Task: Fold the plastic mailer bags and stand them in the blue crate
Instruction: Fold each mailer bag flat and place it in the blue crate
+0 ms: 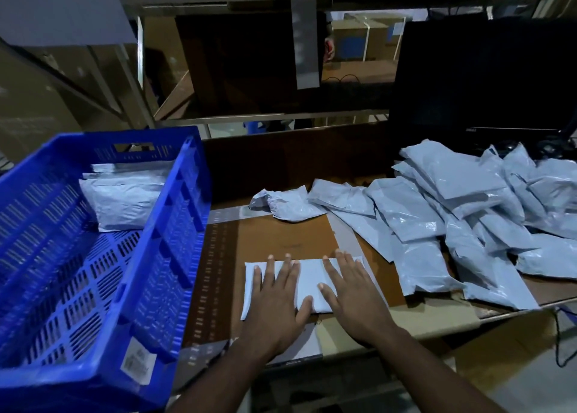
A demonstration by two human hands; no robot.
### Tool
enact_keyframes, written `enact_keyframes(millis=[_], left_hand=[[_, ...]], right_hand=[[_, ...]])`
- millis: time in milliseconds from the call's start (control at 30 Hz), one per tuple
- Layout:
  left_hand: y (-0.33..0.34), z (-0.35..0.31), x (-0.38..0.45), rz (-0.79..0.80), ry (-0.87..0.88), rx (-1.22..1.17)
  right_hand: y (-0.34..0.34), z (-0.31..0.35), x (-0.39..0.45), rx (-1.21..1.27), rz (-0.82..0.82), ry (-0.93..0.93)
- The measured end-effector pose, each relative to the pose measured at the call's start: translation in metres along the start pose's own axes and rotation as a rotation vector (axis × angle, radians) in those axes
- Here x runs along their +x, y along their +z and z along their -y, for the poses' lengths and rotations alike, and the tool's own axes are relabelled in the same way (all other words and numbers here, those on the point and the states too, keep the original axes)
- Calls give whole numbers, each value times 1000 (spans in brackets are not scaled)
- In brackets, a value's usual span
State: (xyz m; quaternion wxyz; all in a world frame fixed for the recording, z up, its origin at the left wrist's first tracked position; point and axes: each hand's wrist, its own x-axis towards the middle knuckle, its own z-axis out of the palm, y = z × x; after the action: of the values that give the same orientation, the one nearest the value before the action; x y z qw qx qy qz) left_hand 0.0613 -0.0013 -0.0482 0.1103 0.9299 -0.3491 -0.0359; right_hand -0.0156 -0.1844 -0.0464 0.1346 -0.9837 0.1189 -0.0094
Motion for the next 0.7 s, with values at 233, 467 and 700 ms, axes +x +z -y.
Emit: enact_keyframes(millis=[233,467,700], left_hand=[[4,8,0,-27,-71,-87],[-1,7,-6,9,-101,-33],[-26,17,-3,14,-117,-268]], right_hand=[[-2,3,-2,-38,6,25],[-3,-2,-4,21,58,16],[-16,-13,1,241,30,26]])
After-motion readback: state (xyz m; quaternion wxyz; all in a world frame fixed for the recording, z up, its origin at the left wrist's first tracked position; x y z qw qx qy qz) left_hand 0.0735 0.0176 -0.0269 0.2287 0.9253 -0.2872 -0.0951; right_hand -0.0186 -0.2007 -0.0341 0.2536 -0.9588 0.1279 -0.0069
